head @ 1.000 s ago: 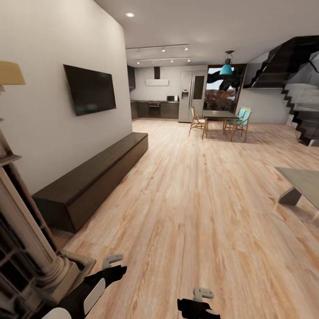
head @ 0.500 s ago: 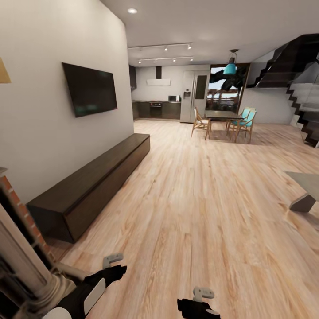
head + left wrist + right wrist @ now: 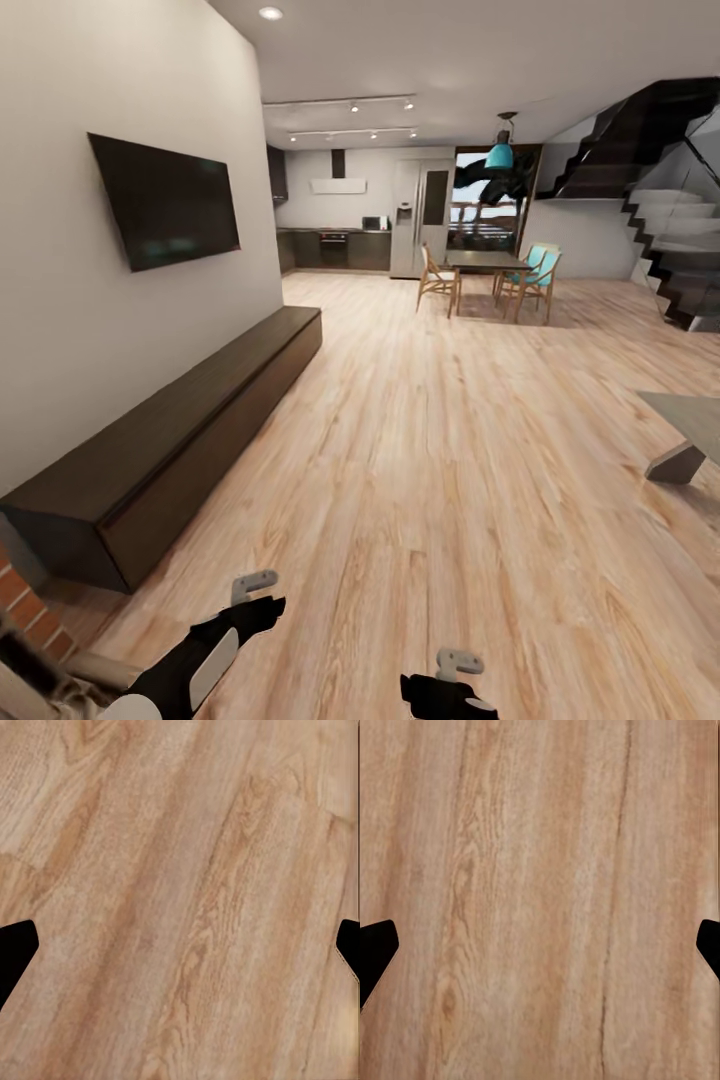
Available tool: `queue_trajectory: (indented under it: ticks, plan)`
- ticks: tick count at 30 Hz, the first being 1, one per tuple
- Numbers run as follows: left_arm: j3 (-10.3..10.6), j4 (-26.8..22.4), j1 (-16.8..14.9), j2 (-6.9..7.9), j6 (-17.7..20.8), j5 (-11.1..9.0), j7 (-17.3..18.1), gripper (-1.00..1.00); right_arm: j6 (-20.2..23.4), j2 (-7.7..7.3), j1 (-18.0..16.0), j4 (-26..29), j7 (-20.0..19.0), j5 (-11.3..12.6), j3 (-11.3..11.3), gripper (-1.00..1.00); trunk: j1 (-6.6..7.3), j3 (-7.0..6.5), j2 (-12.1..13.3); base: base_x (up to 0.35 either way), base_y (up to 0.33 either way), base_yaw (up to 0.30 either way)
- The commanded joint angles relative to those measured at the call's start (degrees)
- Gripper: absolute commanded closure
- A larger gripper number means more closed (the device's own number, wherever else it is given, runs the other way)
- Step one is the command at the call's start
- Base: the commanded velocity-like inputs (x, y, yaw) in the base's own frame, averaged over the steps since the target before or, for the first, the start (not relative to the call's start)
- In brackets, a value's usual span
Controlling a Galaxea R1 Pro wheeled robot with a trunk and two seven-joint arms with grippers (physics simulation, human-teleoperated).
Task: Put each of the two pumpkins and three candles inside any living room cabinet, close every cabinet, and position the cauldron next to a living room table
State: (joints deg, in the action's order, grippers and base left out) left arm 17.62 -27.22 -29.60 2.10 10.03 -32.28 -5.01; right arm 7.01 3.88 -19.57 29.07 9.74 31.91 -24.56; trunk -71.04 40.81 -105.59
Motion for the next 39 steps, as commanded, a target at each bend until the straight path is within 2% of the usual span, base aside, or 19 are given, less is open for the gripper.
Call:
queue_trajectory:
  ticks: [1, 14, 39]
  plan:
    - [0.48, -0.18, -0.02, 0.07, 0.19, -0.59, -0.56, -1.0, 0.19, -0.07, -0.05, 0.11, 0.54, 0.44, -0.41, -1.0, -0.03, 0.05, -0.02, 0.337, 0.001, -0.072]
    - [0.49, -0.11, -0.02, 0.02, -0.5, -0.59, -0.78, -1.0, 0.19, -0.09, -0.03, 0.05, 0.53, 0.44, -0.4, -1.0, -0.03, 0.04, -0.02, 0.337, 0.0, -0.102]
    - [0.57, 0.05, -0.02, -0.24, -1.24, -0.59, -0.88, -1.0, 0.09, -0.48, -0.03, -0.06, 0.28, 0.44, -0.49, -1.0, -0.03, -0.02, -0.02, 0.338, -0.003, -0.047]
